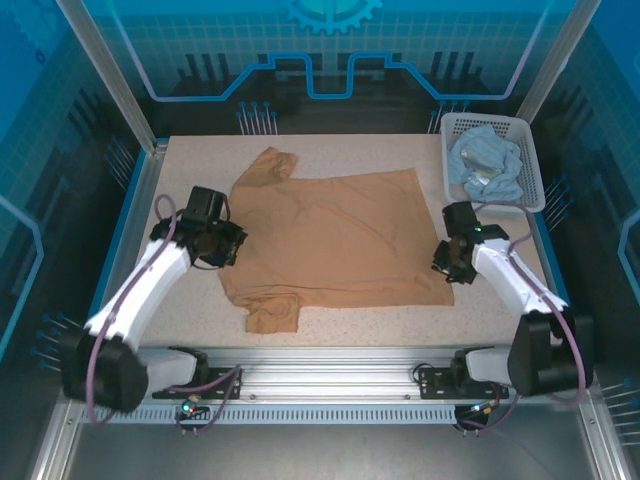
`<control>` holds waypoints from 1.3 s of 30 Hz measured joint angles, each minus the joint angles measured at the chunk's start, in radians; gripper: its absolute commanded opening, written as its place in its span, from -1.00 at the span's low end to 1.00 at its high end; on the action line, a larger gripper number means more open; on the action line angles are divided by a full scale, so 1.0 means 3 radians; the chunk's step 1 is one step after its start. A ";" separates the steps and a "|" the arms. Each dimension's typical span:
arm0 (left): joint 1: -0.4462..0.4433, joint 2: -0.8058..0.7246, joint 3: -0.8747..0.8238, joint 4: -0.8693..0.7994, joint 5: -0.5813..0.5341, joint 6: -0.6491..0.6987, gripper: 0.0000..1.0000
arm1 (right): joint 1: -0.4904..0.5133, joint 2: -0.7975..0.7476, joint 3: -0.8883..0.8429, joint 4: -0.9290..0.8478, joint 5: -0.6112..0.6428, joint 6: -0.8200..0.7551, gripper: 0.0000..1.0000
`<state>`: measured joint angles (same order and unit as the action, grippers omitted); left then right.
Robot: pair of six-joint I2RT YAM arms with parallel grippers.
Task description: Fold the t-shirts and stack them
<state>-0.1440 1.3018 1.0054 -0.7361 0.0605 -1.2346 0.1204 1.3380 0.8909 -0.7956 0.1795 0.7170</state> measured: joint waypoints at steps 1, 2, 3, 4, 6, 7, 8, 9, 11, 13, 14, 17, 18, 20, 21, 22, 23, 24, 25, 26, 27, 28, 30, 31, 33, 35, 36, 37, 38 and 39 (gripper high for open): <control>0.0053 0.0233 0.0041 0.0046 0.0029 0.0037 -0.46 | 0.0066 0.0153 0.0076 0.0070 -0.0070 -0.0036 -0.32; 0.0092 0.0490 0.0108 0.0080 0.0064 0.0084 -0.48 | 0.0134 0.0310 0.0164 0.0141 -0.0137 -0.0071 -0.32; 0.0107 0.0688 0.0173 0.0106 0.0089 0.0126 -0.50 | 0.0186 0.0445 0.0244 0.0205 -0.0202 -0.0102 -0.32; 0.0113 0.0914 0.0259 0.0130 0.0118 0.0178 -0.51 | 0.0228 0.0587 0.0332 0.0270 -0.0273 -0.0125 -0.33; 0.0118 0.1275 0.0413 0.0175 0.0168 0.0256 -0.51 | 0.0264 0.0844 0.0497 0.0345 -0.0384 -0.0149 -0.33; 0.0120 0.1431 0.0472 0.0209 0.0188 0.0286 -0.51 | 0.0267 0.0985 0.0589 0.0365 -0.0427 -0.0153 -0.33; 0.0126 0.1548 0.0512 0.0231 0.0203 0.0310 -0.51 | 0.0266 0.1113 0.0668 0.0383 -0.0455 -0.0160 -0.33; 0.0136 0.1678 0.0562 0.0240 0.0219 0.0346 -0.51 | 0.0266 0.1255 0.0758 0.0387 -0.0478 -0.0161 -0.33; 0.0168 0.1895 0.0664 0.0230 0.0237 0.0398 -0.51 | 0.0266 0.1522 0.0940 0.0356 -0.0530 -0.0161 -0.33; 0.0233 0.2139 0.0861 0.0149 0.0298 0.0482 -0.52 | 0.0266 0.1794 0.1153 0.0304 -0.0556 -0.0161 -0.32; 0.0266 0.2216 0.0989 0.0103 0.0329 0.0523 -0.53 | 0.0266 0.1934 0.1280 0.0256 -0.0566 -0.0161 -0.32; 0.0364 0.2530 0.1443 0.0086 0.0365 0.0657 -0.54 | 0.0266 0.2238 0.1685 0.0032 -0.0612 -0.0161 -0.31; 0.0393 0.2623 0.1582 0.0084 0.0383 0.0697 -0.55 | 0.0266 0.2318 0.1807 -0.0001 -0.0626 -0.0161 -0.31; 0.0454 0.2834 0.1910 0.0056 0.0403 0.0787 -0.57 | 0.0266 0.2496 0.2070 -0.0130 -0.0633 -0.0159 -0.31; 0.0477 0.2944 0.2079 0.0050 0.0417 0.0823 -0.57 | 0.0266 0.2558 0.2173 -0.0173 -0.0638 -0.0159 -0.31; 0.0502 0.3072 0.2284 0.0028 0.0444 0.0860 -0.57 | 0.0266 0.2630 0.2288 -0.0219 -0.0638 -0.0159 -0.31; 0.0518 0.3156 0.2417 0.0027 0.0455 0.0893 -0.57 | 0.0266 0.2686 0.2375 -0.0257 -0.0638 -0.0159 -0.30; 0.0535 0.3254 0.2584 0.0025 0.0465 0.0923 -0.54 | 0.0266 0.2753 0.2482 -0.0300 -0.0640 -0.0158 -0.29; 0.0546 0.3328 0.2714 0.0022 0.0469 0.0958 -0.50 | 0.0266 0.2803 0.2570 -0.0346 -0.0652 -0.0159 -0.28; 0.0557 0.3377 0.2809 0.0018 0.0469 0.0996 -0.46 | 0.0266 0.2841 0.2633 -0.0371 -0.0662 -0.0160 -0.27; 0.0562 0.3412 0.2886 0.0003 0.0464 0.1026 -0.41 | 0.0266 0.2879 0.2702 -0.0393 -0.0683 -0.0161 -0.25; 0.0566 0.3426 0.2930 -0.0010 0.0459 0.1078 -0.33 | 0.0266 0.2906 0.2757 -0.0409 -0.0704 -0.0169 -0.22; 0.0571 0.3401 0.2946 -0.0034 0.0420 0.1176 -0.13 | 0.0266 0.2914 0.2796 -0.0413 -0.0725 -0.0197 -0.12; 0.0571 0.3360 0.2922 -0.0050 0.0375 0.1212 -0.02 | 0.0266 0.2902 0.2796 -0.0415 -0.0724 -0.0217 -0.06; 0.0571 0.3151 0.2700 -0.0008 0.0296 0.1265 0.06 | 0.0266 0.2856 0.2777 -0.0408 -0.0717 -0.0238 0.04; 0.0571 0.2729 0.2251 -0.0001 0.0217 0.1266 0.07 | 0.0266 0.2705 0.2656 -0.0369 -0.0712 -0.0266 0.09; 0.0572 0.2480 0.2012 -0.0027 0.0189 0.1256 0.05 | 0.0264 0.2565 0.2547 -0.0354 -0.0713 -0.0270 0.11; 0.0570 0.2162 0.1723 -0.0031 0.0173 0.1236 0.04 | 0.0261 0.2417 0.2439 -0.0341 -0.0717 -0.0270 0.13; 0.0566 0.1876 0.1470 -0.0058 0.0164 0.1225 0.04 | 0.0256 0.2242 0.2314 -0.0324 -0.0726 -0.0271 0.14; 0.0553 0.1582 0.1213 -0.0099 0.0163 0.1200 0.04 | 0.0249 0.2042 0.2176 -0.0312 -0.0738 -0.0271 0.16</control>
<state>0.0219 1.7763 1.3693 -0.7658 0.1093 -0.8745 0.1951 1.9507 1.5436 -0.8890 -0.0418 0.6357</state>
